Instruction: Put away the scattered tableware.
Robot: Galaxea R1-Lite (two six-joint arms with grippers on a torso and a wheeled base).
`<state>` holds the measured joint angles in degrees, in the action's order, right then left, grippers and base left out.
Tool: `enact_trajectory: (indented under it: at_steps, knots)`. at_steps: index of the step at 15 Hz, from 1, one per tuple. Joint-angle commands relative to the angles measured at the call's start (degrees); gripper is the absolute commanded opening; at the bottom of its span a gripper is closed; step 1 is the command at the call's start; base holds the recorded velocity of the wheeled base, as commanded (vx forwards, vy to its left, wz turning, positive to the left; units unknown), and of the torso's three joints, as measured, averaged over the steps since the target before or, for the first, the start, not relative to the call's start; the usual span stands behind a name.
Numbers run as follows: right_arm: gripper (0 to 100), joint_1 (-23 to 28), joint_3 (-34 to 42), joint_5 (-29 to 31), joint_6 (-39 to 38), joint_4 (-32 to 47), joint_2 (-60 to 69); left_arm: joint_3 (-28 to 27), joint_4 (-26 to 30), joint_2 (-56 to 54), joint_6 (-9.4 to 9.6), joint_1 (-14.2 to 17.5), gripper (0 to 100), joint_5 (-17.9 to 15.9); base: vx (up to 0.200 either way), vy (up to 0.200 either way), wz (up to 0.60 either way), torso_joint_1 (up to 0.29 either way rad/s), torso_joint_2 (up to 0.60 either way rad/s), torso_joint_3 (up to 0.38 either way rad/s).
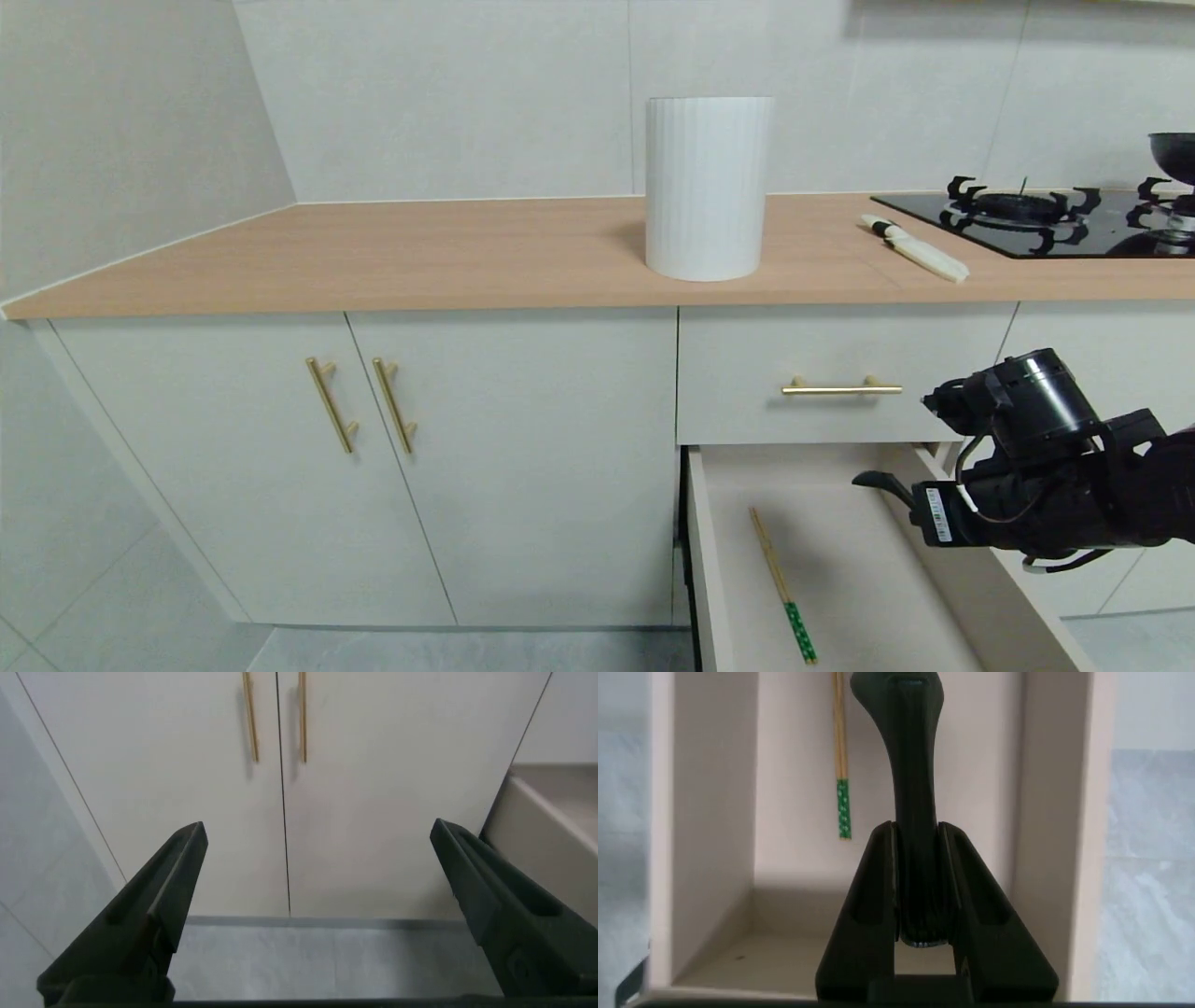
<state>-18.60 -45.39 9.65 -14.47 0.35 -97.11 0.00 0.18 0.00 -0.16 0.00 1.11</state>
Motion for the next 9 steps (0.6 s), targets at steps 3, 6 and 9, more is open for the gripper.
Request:
enact_trajectory:
  at_steps: [3,6,9]
  knots:
    - [0,-0.1,0.1,-0.1,0.0,0.0,-0.1,0.0,0.0,0.0,-0.02,0.0,100,0.0,0.0,0.0,0.0,-0.063,0.3,0.225]
    - [0,0.0,0.1,-0.1,0.0,0.0,-0.2,0.0,0.0,0.0,-0.02,0.0,100,0.0,0.0,0.0,0.0,-0.015,0.05,0.031]
    - [0,0.0,-0.1,-0.1,1.1,-1.1,-2.8,0.0,0.0,0.0,-0.02,0.0,100,0.0,0.0,0.0,0.0,0.0,0.0,0.0]
